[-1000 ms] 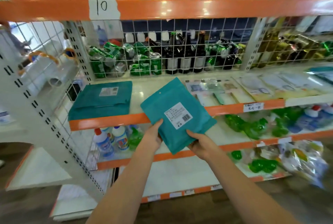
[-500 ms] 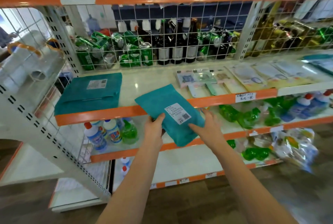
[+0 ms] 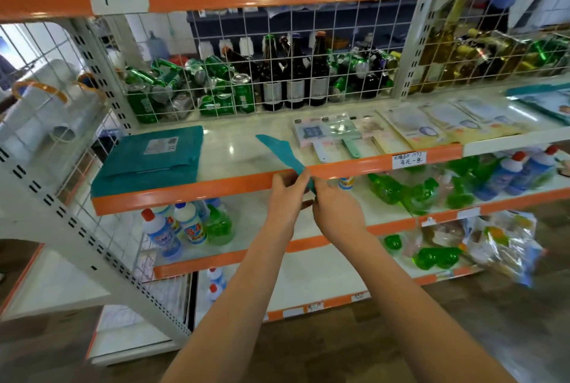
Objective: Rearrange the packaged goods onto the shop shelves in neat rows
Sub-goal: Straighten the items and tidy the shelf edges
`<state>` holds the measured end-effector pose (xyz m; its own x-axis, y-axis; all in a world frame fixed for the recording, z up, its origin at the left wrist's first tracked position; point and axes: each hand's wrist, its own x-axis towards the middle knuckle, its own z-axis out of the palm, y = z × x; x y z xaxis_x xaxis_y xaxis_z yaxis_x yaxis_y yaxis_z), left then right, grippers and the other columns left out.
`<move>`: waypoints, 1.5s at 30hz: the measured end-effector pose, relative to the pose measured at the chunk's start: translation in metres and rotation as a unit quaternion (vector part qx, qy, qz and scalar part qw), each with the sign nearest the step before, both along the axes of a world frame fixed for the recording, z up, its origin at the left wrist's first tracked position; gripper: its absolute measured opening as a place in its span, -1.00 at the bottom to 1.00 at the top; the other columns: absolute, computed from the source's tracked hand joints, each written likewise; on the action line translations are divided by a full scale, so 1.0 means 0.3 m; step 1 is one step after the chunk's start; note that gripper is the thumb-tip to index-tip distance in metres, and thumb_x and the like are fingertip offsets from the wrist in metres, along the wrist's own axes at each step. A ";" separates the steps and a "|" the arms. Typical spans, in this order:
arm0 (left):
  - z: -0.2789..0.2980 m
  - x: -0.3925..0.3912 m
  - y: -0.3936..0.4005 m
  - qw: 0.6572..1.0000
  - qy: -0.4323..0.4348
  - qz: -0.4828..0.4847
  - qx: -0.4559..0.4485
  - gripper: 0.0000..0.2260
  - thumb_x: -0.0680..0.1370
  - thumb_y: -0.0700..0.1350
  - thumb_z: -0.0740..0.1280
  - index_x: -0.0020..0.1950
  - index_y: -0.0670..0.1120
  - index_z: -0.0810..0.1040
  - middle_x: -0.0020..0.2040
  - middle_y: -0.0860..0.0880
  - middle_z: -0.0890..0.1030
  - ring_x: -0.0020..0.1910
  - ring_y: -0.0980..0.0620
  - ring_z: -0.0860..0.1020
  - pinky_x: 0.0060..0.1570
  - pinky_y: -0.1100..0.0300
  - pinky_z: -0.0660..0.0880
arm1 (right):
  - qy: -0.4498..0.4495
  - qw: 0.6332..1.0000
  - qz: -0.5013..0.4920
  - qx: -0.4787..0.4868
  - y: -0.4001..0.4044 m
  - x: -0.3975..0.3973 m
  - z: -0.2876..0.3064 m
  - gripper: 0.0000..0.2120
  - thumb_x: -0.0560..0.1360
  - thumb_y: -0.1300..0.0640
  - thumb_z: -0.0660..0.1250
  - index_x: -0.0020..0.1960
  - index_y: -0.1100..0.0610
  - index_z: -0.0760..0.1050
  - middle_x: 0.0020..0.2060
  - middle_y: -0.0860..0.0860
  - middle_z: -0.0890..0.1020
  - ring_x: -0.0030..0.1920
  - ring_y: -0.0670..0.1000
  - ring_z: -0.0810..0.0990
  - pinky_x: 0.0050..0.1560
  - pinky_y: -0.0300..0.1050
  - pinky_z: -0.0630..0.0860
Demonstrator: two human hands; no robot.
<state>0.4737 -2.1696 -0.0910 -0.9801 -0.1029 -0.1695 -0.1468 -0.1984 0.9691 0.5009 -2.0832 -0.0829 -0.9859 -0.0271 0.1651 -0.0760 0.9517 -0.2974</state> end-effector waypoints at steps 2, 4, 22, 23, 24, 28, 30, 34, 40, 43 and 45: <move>0.010 -0.007 0.013 0.999 0.017 -0.009 -0.034 -0.82 0.58 -0.04 0.30 0.10 -0.09 0.43 0.07 -0.06 0.56 0.03 0.07 0.55 -0.06 0.18 0.56 | 0.012 0.998 -0.017 -0.064 0.049 -0.012 0.014 -0.65 0.59 0.20 0.12 0.36 0.16 0.33 0.06 0.16 0.60 0.03 0.19 0.59 -0.09 -0.04 0.47; 0.015 -0.019 0.015 0.997 0.038 -0.007 -0.068 -0.90 0.59 -0.03 0.27 0.04 -0.03 0.45 0.01 -0.01 0.56 0.00 0.09 0.54 -0.05 0.21 0.53 | 0.006 0.985 -0.038 -0.168 0.115 -0.016 0.041 -0.73 0.56 0.22 0.18 0.25 0.22 0.43 0.03 0.17 0.61 0.03 0.18 0.58 -0.08 -0.07 0.46; -0.081 -0.129 0.287 0.842 0.138 -0.194 -0.485 -0.69 0.64 0.07 0.12 0.26 -0.05 0.47 0.17 -0.01 0.55 0.04 0.04 0.50 -0.05 0.18 0.39 | -0.062 0.620 -0.252 -0.740 0.674 0.147 -0.091 -0.94 0.57 0.19 0.24 -0.06 0.14 0.48 -0.34 0.03 0.70 -0.27 0.07 0.66 -0.35 -0.05 0.64; -0.085 -0.128 0.321 0.828 0.149 -0.216 -0.495 -0.68 0.64 0.07 0.10 0.27 -0.05 0.47 0.18 -0.01 0.56 0.04 0.04 0.50 -0.04 0.16 0.41 | -0.053 0.613 -0.264 -0.743 0.698 0.168 -0.105 -0.94 0.58 0.18 0.24 -0.05 0.13 0.48 -0.32 0.04 0.69 -0.23 0.08 0.65 -0.31 -0.04 0.64; -0.093 -0.134 0.358 0.818 0.158 -0.236 -0.501 -0.68 0.64 0.07 0.09 0.27 -0.05 0.47 0.20 -0.02 0.55 0.09 0.01 0.50 0.02 0.13 0.44 | -0.042 0.606 -0.276 -0.745 0.724 0.188 -0.120 -0.94 0.58 0.18 0.24 -0.05 0.13 0.48 -0.31 0.04 0.69 -0.21 0.08 0.64 -0.28 -0.03 0.64; -0.089 -0.151 0.523 0.787 0.203 -0.288 -0.507 -0.69 0.64 0.00 0.11 0.16 -0.13 0.56 0.14 -0.11 0.60 0.09 -0.10 0.53 0.11 0.03 0.46 | 0.001 0.579 -0.320 -0.750 0.848 0.277 -0.159 -0.92 0.58 0.16 0.23 -0.02 0.12 0.50 -0.31 0.02 0.71 -0.28 0.05 0.68 -0.28 -0.04 0.64; -0.082 -0.149 0.630 0.761 0.224 -0.306 -0.526 -0.68 0.64 0.00 0.11 0.10 -0.16 0.58 0.07 -0.15 0.63 0.06 -0.15 0.56 0.06 0.03 0.46 | 0.023 0.565 -0.339 -0.752 0.924 0.329 -0.169 -0.90 0.59 0.14 0.23 0.04 0.13 0.49 -0.21 0.06 0.71 -0.29 0.04 0.69 -0.31 -0.05 0.65; -0.075 -0.119 0.856 0.735 0.246 -0.353 -0.525 -0.64 0.65 0.04 0.08 0.17 -0.16 0.54 0.12 -0.20 0.60 0.11 -0.18 0.54 0.05 0.03 0.45 | 0.068 0.541 -0.373 -0.750 1.095 0.425 -0.175 -0.93 0.58 0.15 0.24 0.01 0.12 0.48 -0.26 0.05 0.70 -0.36 0.01 0.69 -0.36 -0.06 0.64; -0.085 -0.086 1.251 0.691 0.274 -0.410 -0.529 -0.64 0.65 0.01 0.08 0.14 -0.18 0.56 0.16 -0.24 0.58 0.16 -0.20 0.52 0.11 0.02 0.41 | 0.107 0.529 -0.409 -0.736 1.397 0.543 -0.162 -0.93 0.58 0.16 0.24 -0.05 0.13 0.47 -0.40 0.02 0.69 -0.43 0.00 0.67 -0.47 -0.13 0.59; -0.085 -0.072 1.437 0.680 0.284 -0.427 -0.524 -0.65 0.65 0.00 0.07 0.07 -0.20 0.56 0.12 -0.26 0.58 0.13 -0.23 0.53 0.06 -0.01 0.43 | 0.117 0.529 -0.424 -0.725 1.560 0.588 -0.134 -0.92 0.59 0.16 0.24 -0.05 0.14 0.47 -0.34 0.04 0.69 -0.41 0.00 0.67 -0.46 -0.14 0.59; -0.078 -0.060 1.545 0.677 0.299 -0.431 -0.517 -0.63 0.66 0.00 0.06 0.01 -0.21 0.56 0.07 -0.26 0.59 0.09 -0.23 0.54 0.02 -0.01 0.44 | 0.124 0.529 -0.431 -0.720 1.663 0.613 -0.122 -0.92 0.59 0.16 0.23 -0.05 0.13 0.47 -0.30 0.05 0.68 -0.40 0.00 0.67 -0.44 -0.14 0.59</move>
<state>0.4557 -1.7060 -0.1145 -0.6135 0.7896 0.0091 0.7030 0.5409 0.4617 0.6849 -1.5842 -0.1196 -0.4724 0.7453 -0.4704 -0.0045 -0.5358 -0.8443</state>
